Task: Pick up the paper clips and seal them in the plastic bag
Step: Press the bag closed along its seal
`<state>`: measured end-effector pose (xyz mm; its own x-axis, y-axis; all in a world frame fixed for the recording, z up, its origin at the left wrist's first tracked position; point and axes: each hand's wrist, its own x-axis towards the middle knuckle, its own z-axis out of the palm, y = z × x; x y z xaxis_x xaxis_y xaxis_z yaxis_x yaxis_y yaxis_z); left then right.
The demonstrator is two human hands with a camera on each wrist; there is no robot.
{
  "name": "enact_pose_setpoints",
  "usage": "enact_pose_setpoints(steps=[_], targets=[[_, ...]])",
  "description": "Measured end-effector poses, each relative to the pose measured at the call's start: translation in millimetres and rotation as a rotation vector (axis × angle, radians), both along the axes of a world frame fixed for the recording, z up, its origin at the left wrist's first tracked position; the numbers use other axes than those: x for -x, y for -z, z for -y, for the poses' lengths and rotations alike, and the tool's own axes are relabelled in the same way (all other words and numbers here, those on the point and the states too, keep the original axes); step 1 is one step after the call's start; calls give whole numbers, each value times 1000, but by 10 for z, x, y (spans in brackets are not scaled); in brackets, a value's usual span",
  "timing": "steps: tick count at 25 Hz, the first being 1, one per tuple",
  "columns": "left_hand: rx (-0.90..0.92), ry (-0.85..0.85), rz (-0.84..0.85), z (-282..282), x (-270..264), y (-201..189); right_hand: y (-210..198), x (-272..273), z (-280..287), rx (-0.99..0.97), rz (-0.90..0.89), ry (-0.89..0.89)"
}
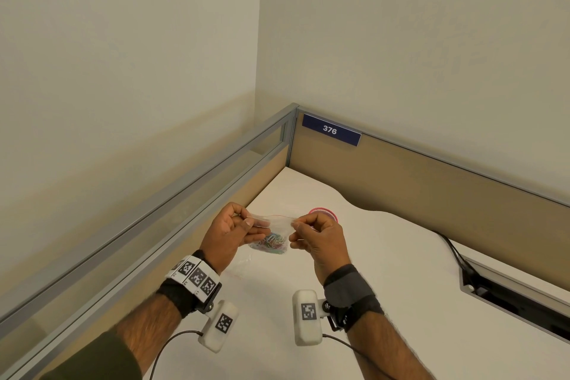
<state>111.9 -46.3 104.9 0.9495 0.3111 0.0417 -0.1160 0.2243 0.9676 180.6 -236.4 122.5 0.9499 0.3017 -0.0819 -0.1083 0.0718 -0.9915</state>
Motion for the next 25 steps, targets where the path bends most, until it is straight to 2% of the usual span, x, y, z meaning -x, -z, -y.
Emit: enact_pose_setpoints(steps=[2, 5, 9, 12, 18, 25], targets=[[-113, -37, -20, -7, 3, 25, -5, 3, -7, 7, 23, 2], [-436, -115, -19, -60, -2, 71, -2, 22, -19, 43, 74, -1], [-770, -34, -5, -13, -21, 16, 7, 61, -49, 124, 134, -22], [-944, -31, 25, 63, -82, -13, -3, 77, -52, 170, 170, -57], [-990, -60, 38, 143, -140, -15, -24, 94, -60, 196, 210, -94], [-963, -47, 22, 166, -104, -65, 19, 107, -67, 219, 220, -90]])
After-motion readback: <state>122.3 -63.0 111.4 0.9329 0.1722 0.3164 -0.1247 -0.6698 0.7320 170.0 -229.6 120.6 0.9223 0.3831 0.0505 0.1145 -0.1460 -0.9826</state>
